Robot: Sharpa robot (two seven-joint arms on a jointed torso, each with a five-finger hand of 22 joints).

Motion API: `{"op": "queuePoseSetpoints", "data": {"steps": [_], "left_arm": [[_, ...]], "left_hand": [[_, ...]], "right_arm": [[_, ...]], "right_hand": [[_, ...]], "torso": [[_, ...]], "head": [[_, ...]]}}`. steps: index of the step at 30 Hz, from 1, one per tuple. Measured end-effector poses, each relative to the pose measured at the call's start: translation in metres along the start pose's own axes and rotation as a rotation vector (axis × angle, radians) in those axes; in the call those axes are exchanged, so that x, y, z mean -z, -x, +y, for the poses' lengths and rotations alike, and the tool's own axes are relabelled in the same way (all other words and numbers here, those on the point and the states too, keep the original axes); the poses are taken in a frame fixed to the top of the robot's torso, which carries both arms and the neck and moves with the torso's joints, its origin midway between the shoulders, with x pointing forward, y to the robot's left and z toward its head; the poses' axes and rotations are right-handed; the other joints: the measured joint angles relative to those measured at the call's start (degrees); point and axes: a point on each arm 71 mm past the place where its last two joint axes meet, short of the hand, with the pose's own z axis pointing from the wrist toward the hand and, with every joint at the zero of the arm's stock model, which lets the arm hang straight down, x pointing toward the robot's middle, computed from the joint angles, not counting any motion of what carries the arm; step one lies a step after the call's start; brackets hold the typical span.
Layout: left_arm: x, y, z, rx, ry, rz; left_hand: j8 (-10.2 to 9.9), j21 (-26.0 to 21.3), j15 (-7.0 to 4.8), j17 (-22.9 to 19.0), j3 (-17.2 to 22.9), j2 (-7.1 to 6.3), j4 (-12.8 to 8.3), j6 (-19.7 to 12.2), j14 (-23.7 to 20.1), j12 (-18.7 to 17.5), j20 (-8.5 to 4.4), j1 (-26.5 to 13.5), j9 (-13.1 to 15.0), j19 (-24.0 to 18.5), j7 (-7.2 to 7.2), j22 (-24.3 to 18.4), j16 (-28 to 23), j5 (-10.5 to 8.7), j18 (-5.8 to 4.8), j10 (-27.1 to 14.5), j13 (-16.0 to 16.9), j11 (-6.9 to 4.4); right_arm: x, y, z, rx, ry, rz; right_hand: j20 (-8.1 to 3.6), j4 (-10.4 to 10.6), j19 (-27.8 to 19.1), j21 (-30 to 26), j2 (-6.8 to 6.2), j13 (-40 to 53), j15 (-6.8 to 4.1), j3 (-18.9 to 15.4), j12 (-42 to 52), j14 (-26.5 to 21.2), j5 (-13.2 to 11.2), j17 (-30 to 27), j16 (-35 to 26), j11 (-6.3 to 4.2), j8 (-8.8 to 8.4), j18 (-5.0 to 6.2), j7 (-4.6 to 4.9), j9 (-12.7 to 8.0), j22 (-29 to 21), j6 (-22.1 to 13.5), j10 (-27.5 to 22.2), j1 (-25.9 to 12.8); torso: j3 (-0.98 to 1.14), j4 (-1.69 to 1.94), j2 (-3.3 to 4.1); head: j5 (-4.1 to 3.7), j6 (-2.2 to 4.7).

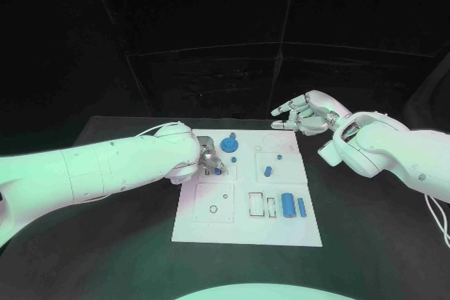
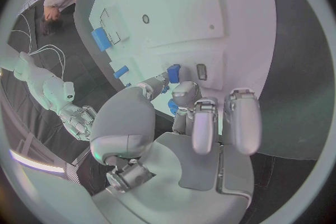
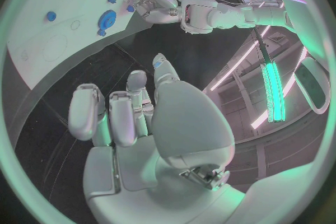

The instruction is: Assemble the parts on the task board

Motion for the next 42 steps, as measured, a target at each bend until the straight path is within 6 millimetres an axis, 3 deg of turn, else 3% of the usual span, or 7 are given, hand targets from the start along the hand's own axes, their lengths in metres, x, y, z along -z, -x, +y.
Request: {"op": "queuePoseSetpoints", "data": {"steps": [12,16,21,26,31,36,42], "left_arm": [[-0.003,0.002,0.002,0.001,0.01,-0.003],[-0.004,0.004,0.004,0.004,0.016,-0.006],[-0.003,0.004,0.006,0.008,0.019,-0.008],[0.0,0.008,0.012,0.025,0.022,-0.011],[0.008,0.027,0.012,0.065,0.006,-0.039],[0.018,0.051,0.012,0.098,-0.013,-0.068],[0.02,0.075,0.014,0.101,-0.003,-0.069]], "left_hand": [[0.26,0.17,0.0,0.0,-2.42,0.33,2.2,0.39,0.0,0.0,0.0,-2.32,-0.48,0.0,0.01,0.0,0.0,0.0,0.0,-0.01,-0.1,0.0],[0.49,0.17,0.0,0.0,-8.3,-0.89,4.31,0.52,0.0,0.27,-0.07,-3.86,-0.88,-0.07,-0.12,0.0,0.0,-0.35,0.01,-0.01,-0.15,0.01],[0.5,0.16,-0.2,0.0,-14.97,-1.3,6.72,0.59,-0.21,0.27,-0.21,-4.27,-1.31,-0.21,-0.19,0.0,0.0,-3.4,0.01,-0.01,-0.23,0.01],[0.84,0.16,-0.41,0.0,-19.19,-1.67,8.46,0.59,0.0,0.27,-0.39,-3.5,-1.53,-0.03,-0.19,0.0,0.0,-3.43,0.01,-0.01,-0.48,0.01],[0.78,-0.86,-0.41,0.0,-21.56,-0.86,8.95,0.32,0.0,-0.98,-0.4,-0.83,-1.88,-0.02,-0.04,0.0,0.0,-3.43,0.01,-0.77,-2.29,-0.08],[-1.37,-3.46,0.37,0.0,-24.51,1.22,8.88,-3.87,0.05,-5.55,-0.14,3.56,-3.13,-0.18,1.54,-1.55,0.0,-3.43,0.01,-4.99,-7.47,1.29],[-2.44,-3.94,0.95,0.0,-26.76,2.14,9.53,-5.3,-0.07,-5.47,0.6,4.99,-4.25,-0.19,2.39,-2.36,0.0,-3.43,0.01,-5.55,-7.81,1.86]], "right_arm": [[0.0,-0.001,0.0,-0.001,0.001,0.001],[-0.001,-0.001,0.001,-0.001,0.001,0.001],[-0.001,-0.001,0.0,-0.001,0.001,0.001],[-0.001,0.0,0.0,0.0,0.0,0.0],[-0.001,0.0,-0.001,0.001,-0.002,-0.002],[-0.003,0.0,-0.002,0.002,-0.003,-0.003],[-0.005,-0.001,-0.002,0.002,-0.004,-0.002]], "right_hand": [[0.21,0.48,-0.21,-0.23,0.32,-0.17,0.0,-0.48,0.0,0.0,0.24,-0.08,0.0,0.0,0.0,0.0,0.0,0.0,-0.13,0.0,0.0,-0.32],[0.21,0.58,-0.21,-0.23,0.31,-0.3,0.0,-0.89,0.0,0.0,0.23,-0.1,0.0,0.0,0.0,0.0,0.0,0.0,-0.27,0.0,0.0,-0.35],[0.21,0.88,-0.21,-0.23,0.08,-0.3,0.0,-1.19,0.0,0.0,0.23,-0.15,0.0,0.0,0.0,0.0,0.0,0.0,-0.37,0.0,0.0,-0.58],[0.21,1.02,-0.21,-0.44,0.29,-0.56,0.0,-1.34,-0.26,0.0,0.23,-0.14,0.0,0.0,0.0,0.0,0.0,0.0,-0.44,0.0,0.0,-0.78],[0.21,1.21,-0.2,-0.44,0.13,-0.56,0.0,-1.53,-0.26,0.0,0.23,-0.14,0.0,0.0,0.0,0.0,0.0,0.0,-0.44,0.0,0.0,-0.95],[0.21,1.05,-0.2,-0.44,0.07,-0.55,0.0,-1.69,-0.26,0.0,0.23,-0.14,0.0,0.0,0.0,0.0,0.0,0.0,-0.44,0.0,0.0,-1.0],[0.21,1.05,-0.2,-0.44,0.07,-0.55,0.0,-1.69,-0.26,0.0,0.23,-0.14,0.0,0.0,0.0,0.0,0.0,0.0,-0.44,0.0,0.0,-1.0]], "torso": [[-0.02,0.04,-0.01],[-0.03,0.04,-0.01],[-0.08,0.05,-0.01],[-0.09,0.05,-0.02],[-0.08,0.09,-0.05],[-0.07,0.12,-0.05],[-0.07,0.1,-0.02]], "head": [[-0.09,-0.01],[-0.11,0.03],[-0.21,0.07],[-0.23,0.1],[-0.32,0.16],[-0.35,0.25],[-0.33,0.35]]}}
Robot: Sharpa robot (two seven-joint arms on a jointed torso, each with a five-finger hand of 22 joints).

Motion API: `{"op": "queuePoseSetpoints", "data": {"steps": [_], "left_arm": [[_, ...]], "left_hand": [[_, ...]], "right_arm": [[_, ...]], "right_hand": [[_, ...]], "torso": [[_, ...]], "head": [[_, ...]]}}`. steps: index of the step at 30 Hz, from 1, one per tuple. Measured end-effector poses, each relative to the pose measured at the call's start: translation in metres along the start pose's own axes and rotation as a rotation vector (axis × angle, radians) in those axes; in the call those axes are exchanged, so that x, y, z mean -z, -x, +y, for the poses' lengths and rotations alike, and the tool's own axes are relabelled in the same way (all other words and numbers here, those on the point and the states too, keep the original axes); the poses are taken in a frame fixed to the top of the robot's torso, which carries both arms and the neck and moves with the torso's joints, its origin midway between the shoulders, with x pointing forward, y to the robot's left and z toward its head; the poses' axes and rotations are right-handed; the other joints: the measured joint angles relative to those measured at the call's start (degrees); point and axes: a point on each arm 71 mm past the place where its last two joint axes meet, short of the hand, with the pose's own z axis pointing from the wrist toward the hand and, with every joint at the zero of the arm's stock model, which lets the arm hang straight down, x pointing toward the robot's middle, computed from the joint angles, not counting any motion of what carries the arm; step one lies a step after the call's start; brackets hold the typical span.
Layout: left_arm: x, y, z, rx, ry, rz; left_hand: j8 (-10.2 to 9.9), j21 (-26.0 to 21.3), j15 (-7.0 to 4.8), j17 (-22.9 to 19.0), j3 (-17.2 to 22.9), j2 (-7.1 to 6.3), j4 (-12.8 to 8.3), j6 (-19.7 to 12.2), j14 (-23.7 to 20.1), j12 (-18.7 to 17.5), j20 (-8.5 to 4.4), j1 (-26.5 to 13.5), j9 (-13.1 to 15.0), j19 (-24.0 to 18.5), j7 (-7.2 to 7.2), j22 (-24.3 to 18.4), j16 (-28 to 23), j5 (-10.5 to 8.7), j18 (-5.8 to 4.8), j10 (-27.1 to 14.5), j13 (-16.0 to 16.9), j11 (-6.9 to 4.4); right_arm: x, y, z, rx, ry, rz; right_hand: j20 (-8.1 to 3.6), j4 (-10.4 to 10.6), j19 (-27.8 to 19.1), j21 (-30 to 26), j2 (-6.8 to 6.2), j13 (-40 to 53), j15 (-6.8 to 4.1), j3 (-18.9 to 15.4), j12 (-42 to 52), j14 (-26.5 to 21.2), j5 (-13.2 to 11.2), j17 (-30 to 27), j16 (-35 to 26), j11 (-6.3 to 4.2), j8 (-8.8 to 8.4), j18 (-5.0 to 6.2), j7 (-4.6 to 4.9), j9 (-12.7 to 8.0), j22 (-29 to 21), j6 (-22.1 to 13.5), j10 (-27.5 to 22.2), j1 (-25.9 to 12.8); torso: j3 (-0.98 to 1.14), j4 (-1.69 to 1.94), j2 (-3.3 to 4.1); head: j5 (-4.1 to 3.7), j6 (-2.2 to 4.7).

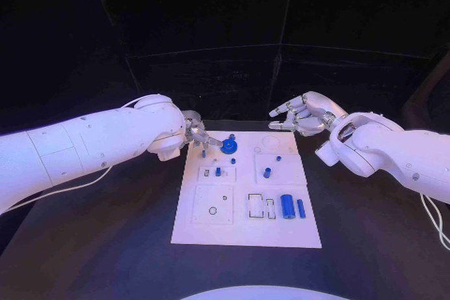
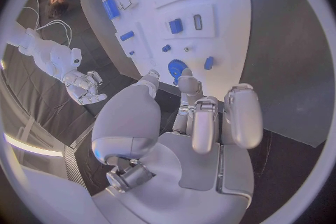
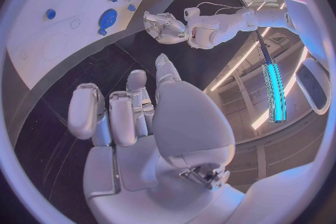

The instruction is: Assemble the parts on the task board

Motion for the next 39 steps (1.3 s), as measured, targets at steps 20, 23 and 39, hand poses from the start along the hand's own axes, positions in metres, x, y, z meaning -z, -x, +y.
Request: {"op": "queuePoseSetpoints", "data": {"steps": [20,23,39], "left_arm": [[-0.043,0.016,0.014,-0.064,0.146,0.09],[-0.047,0.014,0.015,-0.068,0.152,0.095],[-0.056,0.005,0.016,-0.084,0.144,0.117]], "left_hand": [[0.0,-0.41,0.09,0.0,-1.35,2.07,0.4,0.01,0.09,0.87,0.2,2.5,-0.67,0.2,-0.01,0.17,0.0,0.0,0.01,-0.2,0.53,0.2],[0.0,-0.41,0.08,0.0,-1.35,2.07,0.4,0.04,0.09,0.87,0.2,2.5,-0.69,0.2,0.02,0.18,0.0,0.0,0.01,-0.2,0.57,0.2],[0.0,-0.41,0.08,0.0,-2.0,3.18,0.07,0.67,0.08,1.29,0.2,3.6,-1.03,0.2,-0.22,0.56,0.0,0.0,0.01,-0.2,0.41,0.2]], "right_arm": [[-0.004,-0.004,0.002,-0.003,0.006,0.009],[-0.004,-0.004,0.002,-0.003,0.007,0.009],[-0.005,-0.006,0.004,-0.005,0.01,0.013]], "right_hand": [[0.0,0.0,0.0,0.0,0.0,0.01,0.0,0.0,0.0,0.0,0.0,0.08,0.0,0.0,0.0,0.0,0.0,0.0,0.01,0.0,0.0,0.0],[0.0,0.0,0.0,0.0,0.0,0.01,0.0,0.0,0.01,0.0,0.0,0.08,0.0,0.0,0.0,0.0,0.0,0.0,0.01,0.0,0.0,0.0],[0.0,0.0,0.0,0.0,0.0,0.01,0.0,0.0,0.01,0.0,-0.01,0.07,0.0,0.0,0.0,0.0,0.0,0.0,0.01,0.0,0.0,0.0]], "torso": [[-0.02,-0.15,0.18],[-0.02,-0.15,0.18],[0.04,-0.08,0.09]], "head": [[0.32,-0.13],[0.33,-0.18],[0.29,-0.5]]}}
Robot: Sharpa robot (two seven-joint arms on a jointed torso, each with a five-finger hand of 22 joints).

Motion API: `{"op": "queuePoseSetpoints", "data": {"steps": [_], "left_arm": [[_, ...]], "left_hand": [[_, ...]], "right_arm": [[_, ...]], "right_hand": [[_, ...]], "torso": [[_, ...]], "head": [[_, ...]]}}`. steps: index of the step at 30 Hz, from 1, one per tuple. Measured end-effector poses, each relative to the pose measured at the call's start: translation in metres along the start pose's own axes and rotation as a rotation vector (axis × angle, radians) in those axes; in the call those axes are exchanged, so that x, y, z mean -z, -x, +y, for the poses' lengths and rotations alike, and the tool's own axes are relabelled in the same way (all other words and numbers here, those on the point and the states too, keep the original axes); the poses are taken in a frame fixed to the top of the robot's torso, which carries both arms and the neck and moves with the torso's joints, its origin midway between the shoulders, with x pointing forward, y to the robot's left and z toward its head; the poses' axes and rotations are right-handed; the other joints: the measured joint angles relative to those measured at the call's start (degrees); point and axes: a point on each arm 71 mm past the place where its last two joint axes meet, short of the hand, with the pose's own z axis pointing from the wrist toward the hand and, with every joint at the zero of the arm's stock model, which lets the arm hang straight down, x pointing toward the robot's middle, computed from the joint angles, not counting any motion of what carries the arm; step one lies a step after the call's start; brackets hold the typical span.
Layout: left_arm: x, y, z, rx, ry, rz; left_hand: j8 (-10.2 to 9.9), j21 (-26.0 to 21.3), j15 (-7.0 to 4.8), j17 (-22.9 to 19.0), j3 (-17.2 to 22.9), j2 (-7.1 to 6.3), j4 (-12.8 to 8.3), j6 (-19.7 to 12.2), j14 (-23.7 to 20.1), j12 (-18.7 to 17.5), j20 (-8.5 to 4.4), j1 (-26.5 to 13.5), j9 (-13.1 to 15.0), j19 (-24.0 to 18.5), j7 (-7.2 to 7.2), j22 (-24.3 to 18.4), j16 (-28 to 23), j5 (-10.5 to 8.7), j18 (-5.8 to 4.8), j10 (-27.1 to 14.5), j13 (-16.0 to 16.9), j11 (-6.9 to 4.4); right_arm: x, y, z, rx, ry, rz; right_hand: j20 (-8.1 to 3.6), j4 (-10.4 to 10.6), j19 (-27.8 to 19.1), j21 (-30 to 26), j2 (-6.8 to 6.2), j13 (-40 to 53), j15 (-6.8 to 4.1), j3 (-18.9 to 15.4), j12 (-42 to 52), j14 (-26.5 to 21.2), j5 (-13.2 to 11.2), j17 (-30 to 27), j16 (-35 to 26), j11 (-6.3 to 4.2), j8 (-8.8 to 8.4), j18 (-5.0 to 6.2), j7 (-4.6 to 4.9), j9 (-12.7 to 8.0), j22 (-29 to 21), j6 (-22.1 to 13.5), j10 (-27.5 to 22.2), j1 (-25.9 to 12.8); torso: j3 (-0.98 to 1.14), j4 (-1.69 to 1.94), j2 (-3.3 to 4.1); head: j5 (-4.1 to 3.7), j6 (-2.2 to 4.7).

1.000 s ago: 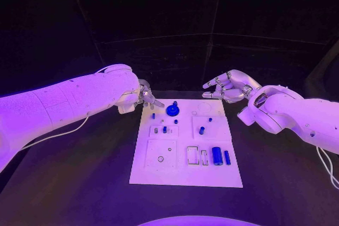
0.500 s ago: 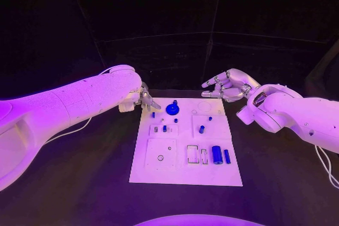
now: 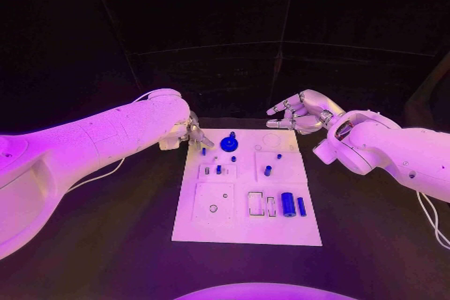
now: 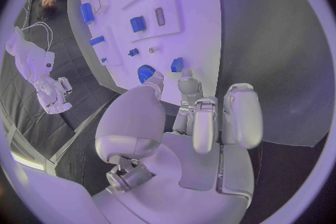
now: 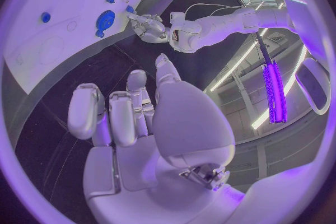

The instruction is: Assemble the parts on the task board

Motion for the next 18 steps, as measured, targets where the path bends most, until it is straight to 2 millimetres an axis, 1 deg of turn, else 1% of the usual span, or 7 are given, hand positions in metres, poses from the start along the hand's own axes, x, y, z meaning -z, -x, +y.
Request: {"op": "queuePoseSetpoints", "data": {"steps": [1,3,10,14,15,16,18], "left_arm": [[-0.0001,-0.0001,-0.0005,-0.001,-0.002,0.001],[-0.0003,-0.0003,-0.0011,-0.003,-0.004,0.002],[-0.0014,-0.0012,-0.0005,-0.008,-0.004,0.01],[-0.0019,-0.002,-0.0008,-0.012,-0.005,0.016],[-0.002,-0.0023,-0.0009,-0.013,-0.005,0.018],[-0.0021,-0.0025,-0.001,-0.014,-0.005,0.019],[-0.0024,-0.0026,-0.001,-0.016,-0.004,0.022]], "left_hand": [[0.0,0.0,0.0,0.0,-0.15,0.0,-0.15,0.11,0.0,0.0,0.0,-0.01,-0.05,0.0,0.11,0.0,0.0,0.0,0.0,0.0,0.0,0.0],[0.0,0.0,0.0,0.0,-0.25,0.48,-0.25,0.2,0.0,0.0,0.0,0.48,-0.19,0.0,0.2,0.05,0.0,0.0,0.0,0.0,-0.07,0.0],[0.0,0.0,0.0,0.0,-0.35,1.47,-0.87,0.4,0.0,0.0,0.0,2.33,-0.6,0.0,0.0,0.15,0.0,0.0,0.0,0.0,-0.32,0.0],[0.0,0.21,0.0,0.0,-0.28,1.35,-1.26,0.4,0.0,0.0,0.0,2.71,-0.67,0.0,0.0,0.24,0.0,0.0,0.0,0.0,-0.4,0.0],[0.0,0.21,0.0,0.0,-0.29,1.57,-1.26,0.4,0.0,0.0,0.0,2.92,-0.67,0.0,0.0,0.24,0.0,0.0,0.01,0.0,-0.4,0.0],[0.0,0.21,0.0,0.0,-0.28,1.61,-1.26,0.51,0.0,0.0,0.0,2.97,-0.72,0.0,0.11,0.24,0.0,0.0,0.0,0.0,-0.4,0.0],[0.0,0.21,0.0,0.0,-0.28,1.61,-1.26,0.6,0.0,0.0,0.0,2.97,-0.74,0.0,0.2,0.24,0.0,0.0,0.0,0.0,-0.4,0.0]], "right_arm": [[-0.0001,-0.0001,0.0001,0.0,0.0,0.0],[-0.0002,-0.0003,0.0002,0.0,0.001,0.001],[-0.0003,-0.0004,0.0003,0.0,0.001,0.001],[-0.0006,-0.0006,0.0004,0.0,0.001,0.002],[-0.0006,-0.0006,0.0004,0.0,0.001,0.002],[-0.0006,-0.0006,0.0004,0.0,0.001,0.002],[-0.0007,-0.0006,0.0003,0.0,0.001,0.002]], "right_hand": [[0.0,0.0,0.0,0.0,0.0,0.0,0.0,0.0,0.0,0.0,0.0,0.0,0.0,0.0,0.0,0.0,0.0,0.0,0.0,0.0,0.0,0.0],[0.0,0.0,0.0,0.0,0.0,0.0,0.0,0.0,0.0,0.0,0.0,0.0,0.0,0.0,0.0,0.0,0.0,0.0,0.0,0.0,0.0,0.0],[0.0,0.0,0.0,0.0,0.0,-0.05,0.0,0.0,0.0,0.0,0.0,0.0,0.0,0.0,0.0,0.0,0.0,0.0,0.0,0.0,0.0,0.0],[0.0,0.0,0.0,0.0,0.0,-0.05,0.0,0.0,0.0,0.0,0.0,-0.01,0.0,0.0,0.0,0.0,0.0,0.0,0.0,0.0,0.0,0.0],[0.0,0.0,0.0,0.0,0.02,-0.05,0.0,0.0,0.0,0.0,0.0,-0.01,0.0,0.0,0.0,0.0,0.0,0.0,0.0,0.0,0.0,0.02],[0.0,0.0,0.0,0.0,0.24,-0.04,0.0,0.0,0.0,0.0,0.0,-0.01,0.0,0.0,0.0,0.0,0.0,0.0,0.0,0.0,0.0,0.24],[0.0,0.0,0.0,0.0,0.24,-0.04,0.0,0.0,0.0,0.0,0.0,-0.01,0.0,0.0,0.0,0.0,0.0,0.0,0.0,0.0,0.0,0.24]], "torso": [[0.01,0.01,-0.01],[0.01,0.01,-0.01],[0.0,0.03,-0.02],[0.0,0.03,-0.02],[0.0,0.03,-0.02],[0.0,0.03,-0.02],[-0.02,0.03,-0.02]], "head": [[-0.01,-0.01],[-0.01,-0.01],[-0.01,-0.13],[0.01,-0.14],[0.01,-0.14],[0.01,-0.16],[0.01,-0.2]]}}
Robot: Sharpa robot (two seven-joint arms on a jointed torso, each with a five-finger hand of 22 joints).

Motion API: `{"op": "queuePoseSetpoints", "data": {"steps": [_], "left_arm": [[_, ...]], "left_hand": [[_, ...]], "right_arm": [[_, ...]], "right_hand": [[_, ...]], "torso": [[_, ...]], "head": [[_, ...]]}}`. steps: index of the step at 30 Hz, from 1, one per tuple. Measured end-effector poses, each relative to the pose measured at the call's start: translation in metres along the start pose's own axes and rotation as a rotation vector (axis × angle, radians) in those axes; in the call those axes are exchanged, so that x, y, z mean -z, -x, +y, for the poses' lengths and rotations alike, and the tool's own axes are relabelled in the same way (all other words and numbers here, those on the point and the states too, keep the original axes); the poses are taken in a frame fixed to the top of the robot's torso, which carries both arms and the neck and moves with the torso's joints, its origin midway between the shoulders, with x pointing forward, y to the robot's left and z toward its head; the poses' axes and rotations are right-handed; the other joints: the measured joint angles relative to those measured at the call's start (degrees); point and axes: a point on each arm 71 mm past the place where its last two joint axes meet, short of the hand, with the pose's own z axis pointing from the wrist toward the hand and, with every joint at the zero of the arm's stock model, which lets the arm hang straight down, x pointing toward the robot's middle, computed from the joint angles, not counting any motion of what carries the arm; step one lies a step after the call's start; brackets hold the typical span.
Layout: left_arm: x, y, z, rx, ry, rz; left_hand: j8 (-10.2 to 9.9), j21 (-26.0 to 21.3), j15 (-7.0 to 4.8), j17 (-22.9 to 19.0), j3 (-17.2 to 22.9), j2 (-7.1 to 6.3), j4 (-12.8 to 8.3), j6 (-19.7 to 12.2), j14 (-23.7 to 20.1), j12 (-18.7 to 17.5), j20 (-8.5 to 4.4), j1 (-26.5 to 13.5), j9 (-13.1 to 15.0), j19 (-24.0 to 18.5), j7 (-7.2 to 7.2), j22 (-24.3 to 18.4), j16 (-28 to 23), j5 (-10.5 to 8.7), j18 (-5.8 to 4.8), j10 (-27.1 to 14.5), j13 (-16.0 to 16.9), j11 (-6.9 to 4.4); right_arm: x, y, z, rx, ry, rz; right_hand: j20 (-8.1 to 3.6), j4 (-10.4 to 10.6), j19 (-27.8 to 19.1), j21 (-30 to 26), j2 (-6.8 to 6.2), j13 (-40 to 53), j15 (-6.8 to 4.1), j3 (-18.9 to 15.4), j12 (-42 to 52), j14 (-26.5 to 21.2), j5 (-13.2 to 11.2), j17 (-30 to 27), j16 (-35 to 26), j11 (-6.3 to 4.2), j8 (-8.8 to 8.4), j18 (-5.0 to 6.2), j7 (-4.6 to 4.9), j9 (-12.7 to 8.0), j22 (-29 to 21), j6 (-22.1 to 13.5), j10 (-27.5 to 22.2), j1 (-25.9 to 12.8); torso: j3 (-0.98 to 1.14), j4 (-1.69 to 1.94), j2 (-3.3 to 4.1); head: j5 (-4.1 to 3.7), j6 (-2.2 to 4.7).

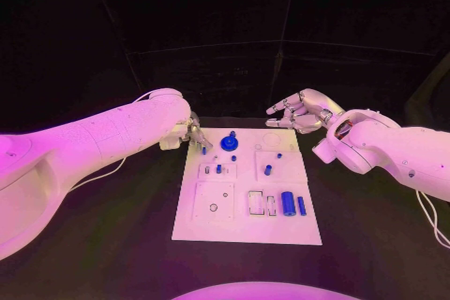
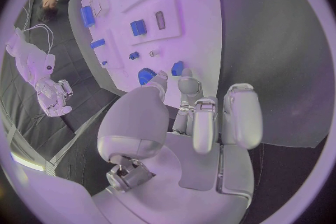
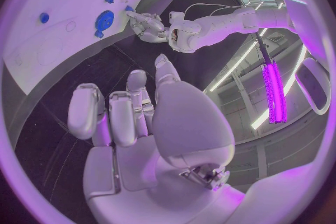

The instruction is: Assemble the parts on the task board

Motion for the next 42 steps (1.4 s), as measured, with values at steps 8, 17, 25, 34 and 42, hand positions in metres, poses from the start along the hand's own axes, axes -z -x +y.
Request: {"op": "queuePoseSetpoints", "data": {"steps": [8,17,25,34,42], "left_arm": [[-0.0011,-0.0005,0.0006,-0.003,0.004,0.007],[-0.0017,-0.001,-0.0002,-0.005,0.002,0.009],[-0.003,-0.002,-0.001,-0.005,-0.005,0.013],[-0.0032,-0.0029,-0.0031,-0.008,-0.028,0.018],[-0.0014,-0.0055,-0.0011,-0.007,-0.057,0.024]], "left_hand": [[0.0,0.0,0.0,0.0,0.16,0.27,-0.16,0.0,0.0,0.0,0.0,0.27,-0.07,0.0,0.0,0.08,0.0,0.0,0.0,0.0,-0.15,0.0],[-0.24,0.0,0.0,0.0,0.81,1.38,-0.81,0.2,0.0,0.0,0.0,1.38,-0.34,0.0,-0.2,0.18,0.0,0.0,0.0,0.0,-0.17,0.0],[-0.55,-0.01,0.0,0.0,2.54,3.4,-2.54,0.4,0.0,0.0,0.0,3.85,-0.83,0.0,-0.41,0.22,0.0,0.0,0.0,0.0,-0.61,0.0],[-1.11,-0.01,0.0,0.0,7.39,5.96,-6.42,0.58,0.0,-0.4,0.0,8.55,-1.57,0.0,-0.59,0.0,0.0,-0.02,0.0,-0.31,-1.14,-0.3],[-1.72,-0.23,0.0,0.0,11.47,5.53,-7.48,0.53,0.0,-1.34,0.0,11.3,-1.92,0.0,-0.54,-0.18,0.0,-0.46,0.0,-0.31,-1.98,-0.55]], "right_arm": [[-0.0002,-0.0002,0.0001,0.0,0.0,0.001],[-0.0004,-0.0005,0.0004,0.0,0.001,0.002],[-0.0006,-0.0009,0.0007,-0.001,0.003,0.002],[-0.0009,-0.0013,0.0011,-0.001,0.004,0.004],[-0.0009,-0.0013,0.001,-0.001,0.004,0.004]], "right_hand": [[0.0,0.0,0.0,0.0,0.0,0.0,0.0,0.0,0.0,0.0,0.0,0.0,0.0,0.0,0.0,0.0,0.0,0.0,0.0,0.0,0.0,0.0],[0.0,-0.07,0.0,0.0,0.0,0.01,0.0,-0.07,0.0,0.0,0.0,-0.01,0.0,0.0,0.0,0.0,0.0,0.0,0.0,0.0,0.0,0.0],[0.0,-0.16,0.0,0.0,0.0,0.01,0.0,-0.16,0.0,0.0,0.0,-0.01,0.0,0.0,0.0,0.0,0.0,0.0,0.0,0.0,0.0,0.0],[0.0,-0.16,0.0,0.0,0.0,0.01,0.0,-0.16,0.0,0.0,0.0,-0.01,0.0,0.0,0.0,0.0,0.0,0.0,0.0,0.0,0.0,0.0],[0.0,-0.16,0.0,0.0,0.0,0.01,0.0,-0.16,0.0,0.0,0.0,0.04,0.0,0.0,0.0,0.0,0.0,0.0,0.0,0.0,0.0,0.0]], "torso": [[0.01,0.0,0.0],[0.02,0.0,0.0],[0.02,0.0,0.0],[0.02,0.02,-0.01],[0.01,0.07,-0.05]], "head": [[-0.04,-0.08],[-0.08,-0.14],[-0.04,-0.31],[0.16,-0.49],[0.03,-0.55]]}}
